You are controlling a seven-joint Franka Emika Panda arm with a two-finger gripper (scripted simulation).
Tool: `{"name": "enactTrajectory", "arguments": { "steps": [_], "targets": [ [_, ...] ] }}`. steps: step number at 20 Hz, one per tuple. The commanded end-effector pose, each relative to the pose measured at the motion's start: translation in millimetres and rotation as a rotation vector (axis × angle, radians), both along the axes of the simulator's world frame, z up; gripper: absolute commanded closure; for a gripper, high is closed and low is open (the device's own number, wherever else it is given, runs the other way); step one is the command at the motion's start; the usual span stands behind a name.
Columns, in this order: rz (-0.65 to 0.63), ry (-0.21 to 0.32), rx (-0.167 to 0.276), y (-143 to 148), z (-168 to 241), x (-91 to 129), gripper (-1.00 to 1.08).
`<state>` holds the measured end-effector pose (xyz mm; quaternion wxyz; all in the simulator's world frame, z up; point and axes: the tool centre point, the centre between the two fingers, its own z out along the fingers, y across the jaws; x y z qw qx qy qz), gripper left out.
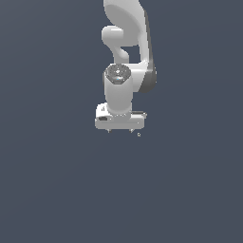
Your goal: Pick up the object and move it to a goal position.
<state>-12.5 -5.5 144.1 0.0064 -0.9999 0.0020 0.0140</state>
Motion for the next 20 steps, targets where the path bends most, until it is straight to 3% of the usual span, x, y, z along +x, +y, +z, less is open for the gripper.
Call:
{"name": "enactTrajectory", "arguments": {
  "steps": [1, 20],
  "targets": [
    [-0.011, -0.001, -0.001, 5.6, -4.4, -1.9, -0.92],
    [-0.216, -0.021, -0.015, 88.1, -71.4, -47.2, -0.92]
  ]
}}
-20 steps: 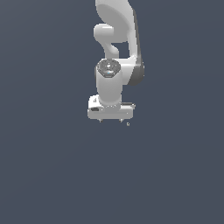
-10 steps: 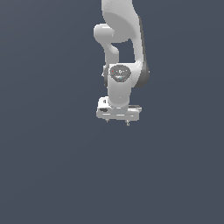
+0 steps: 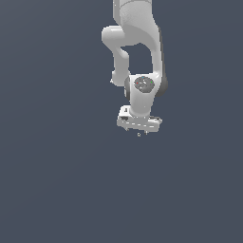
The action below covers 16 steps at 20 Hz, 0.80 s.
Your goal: Pick up the object and move it to a goal position.
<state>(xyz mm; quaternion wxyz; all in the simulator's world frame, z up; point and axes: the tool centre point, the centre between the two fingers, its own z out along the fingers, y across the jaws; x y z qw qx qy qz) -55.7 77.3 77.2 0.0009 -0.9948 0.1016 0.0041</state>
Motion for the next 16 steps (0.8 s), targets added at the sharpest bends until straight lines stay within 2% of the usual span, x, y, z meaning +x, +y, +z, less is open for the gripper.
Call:
{"name": "enactTrajectory", "arguments": {
  "steps": [1, 8, 16],
  "targets": [
    [-0.025, -0.003, -0.001, 8.2, -6.9, -6.3, -0.92],
    [-0.061, -0.008, -0.003, 20.7, -17.2, -16.6, -0.92],
    [-0.061, -0.007, -0.003, 21.7, -22.6, -17.4, -0.92]
  ]
}}
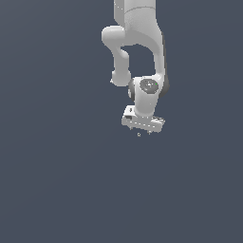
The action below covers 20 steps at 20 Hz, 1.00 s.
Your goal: Pick up the object and move it to a goal position.
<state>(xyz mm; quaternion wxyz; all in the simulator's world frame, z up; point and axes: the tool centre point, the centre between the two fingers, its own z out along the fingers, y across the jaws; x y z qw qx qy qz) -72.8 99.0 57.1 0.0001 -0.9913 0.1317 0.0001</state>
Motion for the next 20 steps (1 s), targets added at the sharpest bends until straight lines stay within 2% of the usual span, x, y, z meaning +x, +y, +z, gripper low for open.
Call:
{"name": "enactTrajectory", "arguments": {
  "steps": [1, 9, 15, 16, 20],
  "targets": [
    [-0.001, 0.0, 0.0, -0.2, -5.1, -0.4, -0.92],
    [-0.003, 0.0, 0.0, 0.1, -39.1, -1.6, -0.92],
    [-0.003, 0.0, 0.0, 0.3, -48.3, -1.0, -0.92],
    [-0.003, 0.0, 0.0, 0.3, -48.3, -1.0, 1.08],
    [-0.003, 0.0, 0.0, 0.3, -48.3, -1.0, 1.08]
  ]
}}
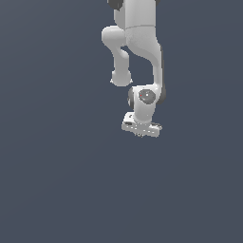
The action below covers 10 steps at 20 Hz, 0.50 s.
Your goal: Pick up the object and move it to a goal position.
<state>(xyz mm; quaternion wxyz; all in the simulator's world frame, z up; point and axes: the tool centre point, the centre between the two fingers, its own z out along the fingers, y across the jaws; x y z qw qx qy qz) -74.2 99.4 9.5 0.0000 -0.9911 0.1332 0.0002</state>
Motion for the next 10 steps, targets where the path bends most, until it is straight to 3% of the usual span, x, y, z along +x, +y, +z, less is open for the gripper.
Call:
{"name": "enactTrajectory", "arguments": {
  "steps": [1, 10],
  "targets": [
    [0.0, 0.0, 0.0, -0.2, -0.7, 0.4, 1.08],
    [0.0, 0.0, 0.0, 0.3, 4.3, -0.1, 1.08]
  ]
}}
